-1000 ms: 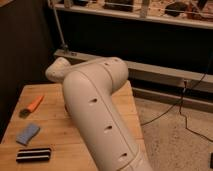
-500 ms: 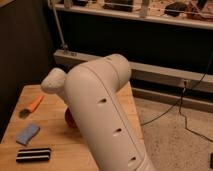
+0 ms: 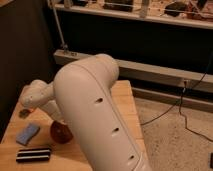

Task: Drag the ceramic bowl in a circle

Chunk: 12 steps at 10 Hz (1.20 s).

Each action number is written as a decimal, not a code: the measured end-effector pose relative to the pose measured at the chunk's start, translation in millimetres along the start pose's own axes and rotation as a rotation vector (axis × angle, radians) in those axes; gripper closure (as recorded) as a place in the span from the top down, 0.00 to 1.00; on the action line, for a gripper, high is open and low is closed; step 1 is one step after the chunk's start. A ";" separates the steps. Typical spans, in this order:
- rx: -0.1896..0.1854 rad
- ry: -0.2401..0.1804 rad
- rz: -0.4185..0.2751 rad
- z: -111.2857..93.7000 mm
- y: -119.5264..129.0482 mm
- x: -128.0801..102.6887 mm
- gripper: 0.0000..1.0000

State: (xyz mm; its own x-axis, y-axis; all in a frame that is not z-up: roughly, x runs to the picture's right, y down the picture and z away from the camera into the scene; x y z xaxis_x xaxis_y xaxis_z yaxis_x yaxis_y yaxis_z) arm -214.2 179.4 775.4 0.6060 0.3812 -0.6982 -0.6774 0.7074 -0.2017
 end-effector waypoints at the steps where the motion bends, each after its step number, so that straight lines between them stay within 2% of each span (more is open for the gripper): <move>1: -0.007 -0.015 -0.041 -7.9 15.3 -8.8 0.00; 3: -0.019 -0.056 -0.138 -29.7 54.4 -31.2 0.00; 6: -0.027 -0.111 -0.239 -56.5 100.3 -69.8 0.00; 8: -0.008 -0.148 -0.287 -75.0 126.7 -110.5 0.00; 10: 0.035 -0.176 -0.282 -86.2 126.3 -151.4 0.00; 12: 0.082 -0.207 -0.235 -94.3 104.8 -188.4 0.00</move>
State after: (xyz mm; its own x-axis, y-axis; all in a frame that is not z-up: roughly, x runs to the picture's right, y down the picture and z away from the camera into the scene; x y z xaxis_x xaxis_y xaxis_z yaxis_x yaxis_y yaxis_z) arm -438.7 125.5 821.0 0.8197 0.3086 -0.4826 -0.4778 0.8330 -0.2789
